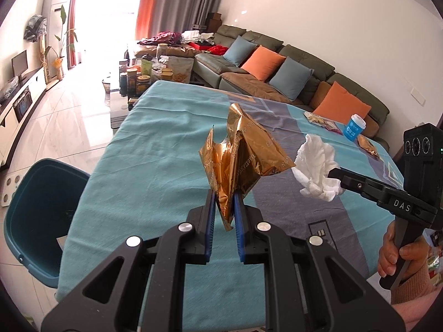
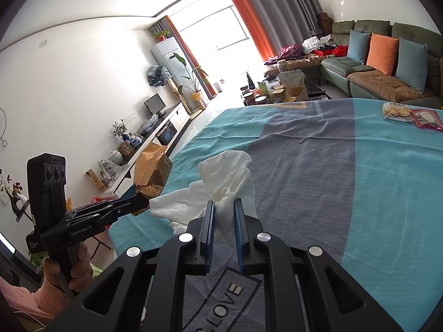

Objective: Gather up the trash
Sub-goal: 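Carry the gold wrapper and tissue over to the teal bin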

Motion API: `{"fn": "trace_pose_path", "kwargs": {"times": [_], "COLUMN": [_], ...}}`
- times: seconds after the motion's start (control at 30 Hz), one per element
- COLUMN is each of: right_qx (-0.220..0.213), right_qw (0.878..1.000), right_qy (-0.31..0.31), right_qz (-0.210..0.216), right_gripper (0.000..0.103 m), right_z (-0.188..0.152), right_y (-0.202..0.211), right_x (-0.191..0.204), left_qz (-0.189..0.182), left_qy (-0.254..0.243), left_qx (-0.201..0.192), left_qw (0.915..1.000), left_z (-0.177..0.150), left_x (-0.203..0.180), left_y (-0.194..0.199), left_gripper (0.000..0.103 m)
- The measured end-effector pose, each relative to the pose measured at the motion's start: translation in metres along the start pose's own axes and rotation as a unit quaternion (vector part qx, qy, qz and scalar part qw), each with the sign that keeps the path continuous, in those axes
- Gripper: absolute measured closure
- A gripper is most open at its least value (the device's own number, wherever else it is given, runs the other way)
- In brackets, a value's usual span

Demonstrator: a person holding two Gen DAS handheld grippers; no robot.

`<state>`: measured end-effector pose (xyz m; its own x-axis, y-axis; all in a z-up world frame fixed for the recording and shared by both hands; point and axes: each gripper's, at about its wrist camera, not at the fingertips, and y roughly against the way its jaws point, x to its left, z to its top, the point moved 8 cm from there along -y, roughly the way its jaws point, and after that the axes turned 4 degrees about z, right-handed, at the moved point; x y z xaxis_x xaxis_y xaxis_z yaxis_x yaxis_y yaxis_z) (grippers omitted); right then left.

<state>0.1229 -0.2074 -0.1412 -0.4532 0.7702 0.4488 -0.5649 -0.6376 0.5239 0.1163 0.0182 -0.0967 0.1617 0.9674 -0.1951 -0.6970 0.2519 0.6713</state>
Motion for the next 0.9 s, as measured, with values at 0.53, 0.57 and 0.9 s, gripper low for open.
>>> {"fn": "trace_pose_path", "kwargs": {"times": [0.53,0.57,0.9], "right_qx": [0.018,0.019,0.027], "right_qw": [0.999,0.999,0.999], "right_qy": [0.017,0.018,0.027], "right_qz": [0.021,0.023,0.036], "right_gripper": [0.091,0.091,0.091], "right_z": [0.000,0.000,-0.003], "right_y": [-0.025,-0.027,-0.040], "right_x": [0.028,0.028,0.044], "left_qz": [0.019,0.020,0.032], "left_qy": [0.017,0.018,0.031], "left_qx": [-0.012,-0.012,-0.016], "left_qw": [0.9996,0.9996,0.9988], "left_z": [-0.004,-0.005,-0.008], "left_x": [0.024,0.025,0.042], "left_y": [0.019,0.020,0.028], "left_gripper": [0.089,0.089,0.089]}}
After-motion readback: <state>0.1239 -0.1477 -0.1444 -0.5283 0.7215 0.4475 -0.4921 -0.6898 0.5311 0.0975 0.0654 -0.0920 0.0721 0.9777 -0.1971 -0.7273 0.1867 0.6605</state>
